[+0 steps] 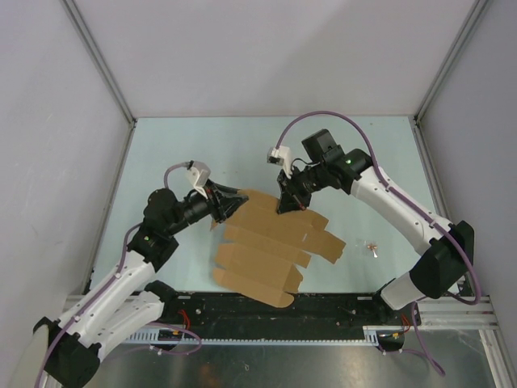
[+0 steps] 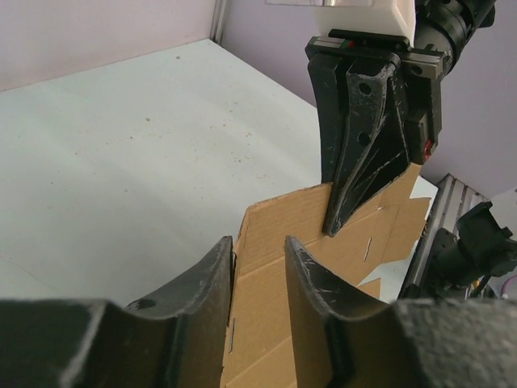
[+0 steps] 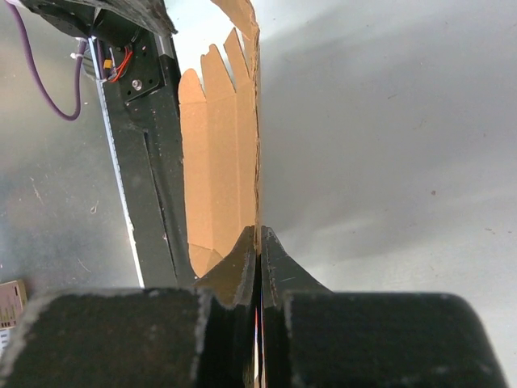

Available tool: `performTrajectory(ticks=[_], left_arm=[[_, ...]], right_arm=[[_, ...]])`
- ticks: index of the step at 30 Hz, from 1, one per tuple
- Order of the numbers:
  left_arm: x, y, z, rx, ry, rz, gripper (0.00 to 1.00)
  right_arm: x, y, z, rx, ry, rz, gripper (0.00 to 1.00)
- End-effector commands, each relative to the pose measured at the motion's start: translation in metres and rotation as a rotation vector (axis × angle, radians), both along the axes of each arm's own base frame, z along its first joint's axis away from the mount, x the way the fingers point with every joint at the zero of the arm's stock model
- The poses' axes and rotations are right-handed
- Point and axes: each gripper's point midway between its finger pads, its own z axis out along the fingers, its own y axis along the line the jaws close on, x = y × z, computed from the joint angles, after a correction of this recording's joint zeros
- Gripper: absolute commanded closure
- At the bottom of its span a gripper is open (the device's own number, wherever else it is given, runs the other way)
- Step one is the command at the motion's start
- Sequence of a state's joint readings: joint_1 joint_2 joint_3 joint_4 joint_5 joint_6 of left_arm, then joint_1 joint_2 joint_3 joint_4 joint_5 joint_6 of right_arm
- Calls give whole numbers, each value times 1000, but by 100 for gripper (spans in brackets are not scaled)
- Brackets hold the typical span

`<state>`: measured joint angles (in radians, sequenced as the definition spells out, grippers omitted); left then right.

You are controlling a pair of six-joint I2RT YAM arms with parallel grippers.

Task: Fold the paper box

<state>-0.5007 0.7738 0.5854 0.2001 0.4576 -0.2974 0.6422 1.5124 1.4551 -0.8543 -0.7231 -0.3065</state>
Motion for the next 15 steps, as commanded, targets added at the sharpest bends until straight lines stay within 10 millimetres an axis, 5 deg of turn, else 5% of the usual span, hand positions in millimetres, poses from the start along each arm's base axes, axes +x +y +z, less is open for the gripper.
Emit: performTrajectory(ticks=[1,7,15], left_arm=[[1,-4,28,-11,-81,-35,66],[0,-6,22,-3,-61,-50,75],[-6,-2,22,-7,-46,-35,71]], right_arm=[[-5,3,20,50,-43,4,100],[-3,3,22,49,-53,-10,100],[11,4,27,50,-71,-98,100]])
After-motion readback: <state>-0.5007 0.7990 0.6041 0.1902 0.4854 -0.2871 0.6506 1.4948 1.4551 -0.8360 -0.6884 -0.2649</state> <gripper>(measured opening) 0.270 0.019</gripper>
